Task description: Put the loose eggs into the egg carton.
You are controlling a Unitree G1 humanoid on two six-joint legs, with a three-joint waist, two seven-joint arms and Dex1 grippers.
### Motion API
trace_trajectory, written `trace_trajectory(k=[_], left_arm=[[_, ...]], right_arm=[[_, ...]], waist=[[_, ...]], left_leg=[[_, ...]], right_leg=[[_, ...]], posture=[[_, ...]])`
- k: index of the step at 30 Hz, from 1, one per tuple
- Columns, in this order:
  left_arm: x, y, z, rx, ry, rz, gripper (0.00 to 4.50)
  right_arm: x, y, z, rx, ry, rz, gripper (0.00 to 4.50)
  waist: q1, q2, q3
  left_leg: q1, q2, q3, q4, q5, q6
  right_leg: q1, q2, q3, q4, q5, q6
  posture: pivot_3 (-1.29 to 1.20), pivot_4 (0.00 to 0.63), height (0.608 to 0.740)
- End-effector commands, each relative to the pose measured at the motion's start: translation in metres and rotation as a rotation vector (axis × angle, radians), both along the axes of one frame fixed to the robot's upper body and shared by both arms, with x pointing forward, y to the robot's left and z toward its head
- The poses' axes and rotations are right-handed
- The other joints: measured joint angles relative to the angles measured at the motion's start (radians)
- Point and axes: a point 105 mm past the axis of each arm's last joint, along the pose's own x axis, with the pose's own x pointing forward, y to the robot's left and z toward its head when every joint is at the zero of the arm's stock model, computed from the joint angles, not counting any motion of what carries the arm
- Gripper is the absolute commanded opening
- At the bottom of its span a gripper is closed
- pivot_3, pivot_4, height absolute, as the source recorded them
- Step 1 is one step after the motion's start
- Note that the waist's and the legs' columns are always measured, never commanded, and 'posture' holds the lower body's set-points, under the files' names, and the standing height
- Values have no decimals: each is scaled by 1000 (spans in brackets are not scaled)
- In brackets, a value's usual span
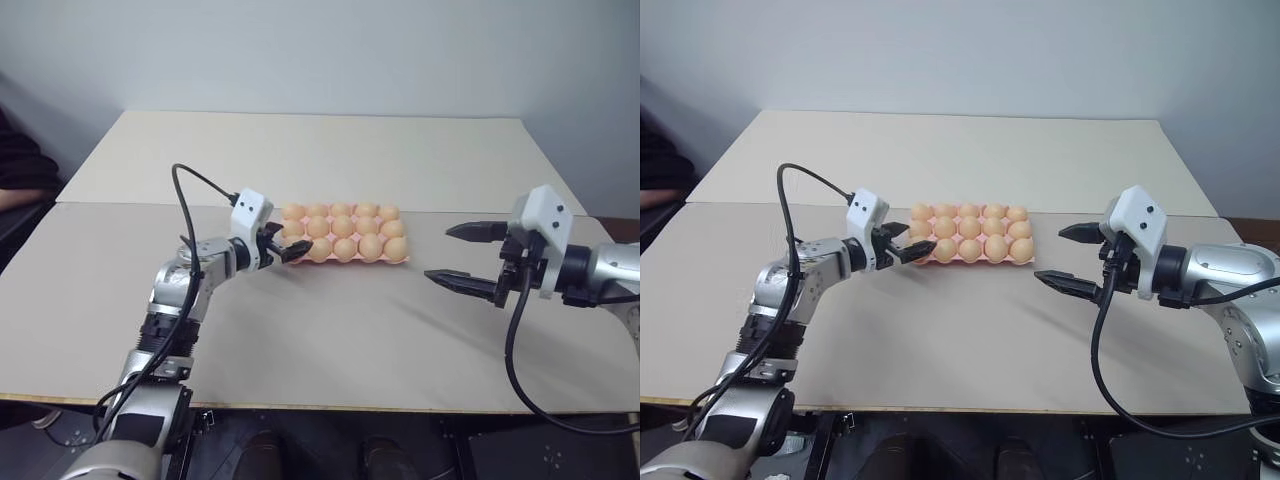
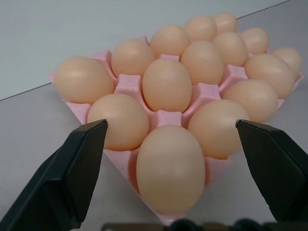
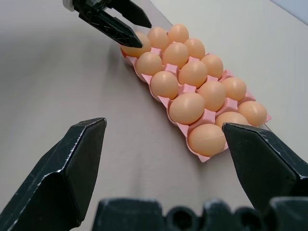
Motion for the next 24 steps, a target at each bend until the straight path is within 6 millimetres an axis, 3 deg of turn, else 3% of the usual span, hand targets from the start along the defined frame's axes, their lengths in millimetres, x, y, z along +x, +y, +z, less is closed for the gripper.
trace_trajectory(k=[1,6,9,11,14,18,24], left_arm=[[-3,8,25,-34,-68,4,4482],[-20,24,59,-154,-98,-27,4482],[-36,43,68,-165,-102,-34,4482],[-49,73,70,-140,-99,0,4482],[-60,99,73,-114,-104,40,4482],[-101,148,84,-65,-114,38,4482],[-147,179,103,-87,-82,30,4482]], right_arm=[[-3,1,13,-6,-51,11,4500],[-1,2,13,-6,-53,14,4500],[1,0,13,-9,-54,16,4500],[3,0,14,-12,-57,17,4500],[6,-5,16,-21,-61,7,4500],[12,-32,22,-32,-56,-53,4500],[15,-80,28,-58,-33,-158,4500]], waist=[[0,0,0],[-1,0,0],[-3,0,0],[-9,0,0],[-12,0,0],[-12,0,0],[-3,1,0]], left_leg=[[0,0,0,0,0,0],[0,0,0,0,0,0],[0,0,0,0,0,0],[1,1,0,-1,0,0],[1,1,1,-2,0,0],[1,1,1,-2,0,0],[1,2,3,-3,-1,1]], right_leg=[[0,0,0,0,0,0],[0,0,0,0,0,0],[0,0,0,0,0,0],[0,0,0,0,0,0],[-1,0,0,0,0,0],[-1,0,0,-1,0,0],[-2,0,0,-2,-1,-1]], posture=[[0,150,740],[0,150,740],[0,150,740],[0,150,740],[0,150,740],[0,150,740],[0,150,740]])
